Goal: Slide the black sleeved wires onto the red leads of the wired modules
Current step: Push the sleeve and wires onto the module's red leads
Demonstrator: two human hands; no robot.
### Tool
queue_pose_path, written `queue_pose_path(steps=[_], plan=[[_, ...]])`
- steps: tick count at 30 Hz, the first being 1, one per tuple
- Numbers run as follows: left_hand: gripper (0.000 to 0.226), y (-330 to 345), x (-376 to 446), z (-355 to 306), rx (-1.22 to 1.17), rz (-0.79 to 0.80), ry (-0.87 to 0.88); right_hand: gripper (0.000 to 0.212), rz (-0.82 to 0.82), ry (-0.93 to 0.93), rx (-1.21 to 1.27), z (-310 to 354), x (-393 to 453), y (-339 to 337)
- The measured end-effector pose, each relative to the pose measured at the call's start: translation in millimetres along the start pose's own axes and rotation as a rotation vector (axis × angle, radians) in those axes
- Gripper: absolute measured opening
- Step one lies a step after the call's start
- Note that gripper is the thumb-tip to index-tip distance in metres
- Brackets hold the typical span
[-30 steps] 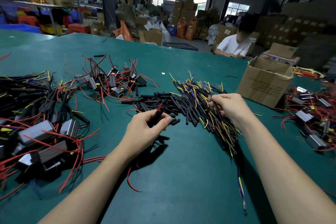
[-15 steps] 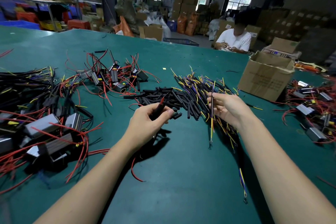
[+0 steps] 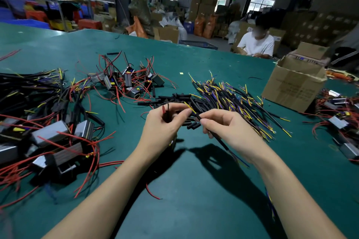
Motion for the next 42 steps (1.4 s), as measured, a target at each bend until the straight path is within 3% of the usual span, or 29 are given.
queue_pose_path(steps=[8, 14, 24, 28, 31, 34, 42], plan=[[0.013, -1.2, 1.0, 2.8, -0.077, -0.009, -0.071, 0.012, -0.073, -0.026, -0.049, 1.5, -2.3, 11.9], [0.011, 3.3, -3.3, -0.7, -0.067, 0.065, -0.064, 0.009, -0.329, -0.124, -0.038, 2.8, -2.7, 20.9], [0.017, 8.5, -2.5, 0.8, -0.015, 0.071, -0.066, 0.016, -0.587, -0.202, 0.080, -3.0, -2.9, 28.8], [0.009, 8.3, -4.5, -1.0, -0.029, 0.056, 0.003, 0.016, -0.535, -0.248, 0.000, -4.5, -1.5, 27.0], [0.018, 1.7, -6.2, 0.3, -0.023, -0.047, 0.068, 0.015, -0.500, -0.260, -0.231, -9.5, -1.0, 21.7], [0.010, -4.5, -9.4, -1.5, -0.004, -0.155, 0.163, 0.013, -0.491, -0.232, -0.298, -16.0, -1.7, 15.4], [0.011, 5.4, -9.0, -8.4, 0.135, -0.102, 0.243, 0.011, -0.344, -0.373, -0.429, -1.1, -6.8, 1.6]])
Point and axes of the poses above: each hand's wrist, its own x-axis towards the middle knuckle, its own y-axis out of the palm, z = x × y, the point moved 3 cm from there along x, towards the middle knuckle, and after that the axes turned 6 degrees about z, right-handed, at the moved point
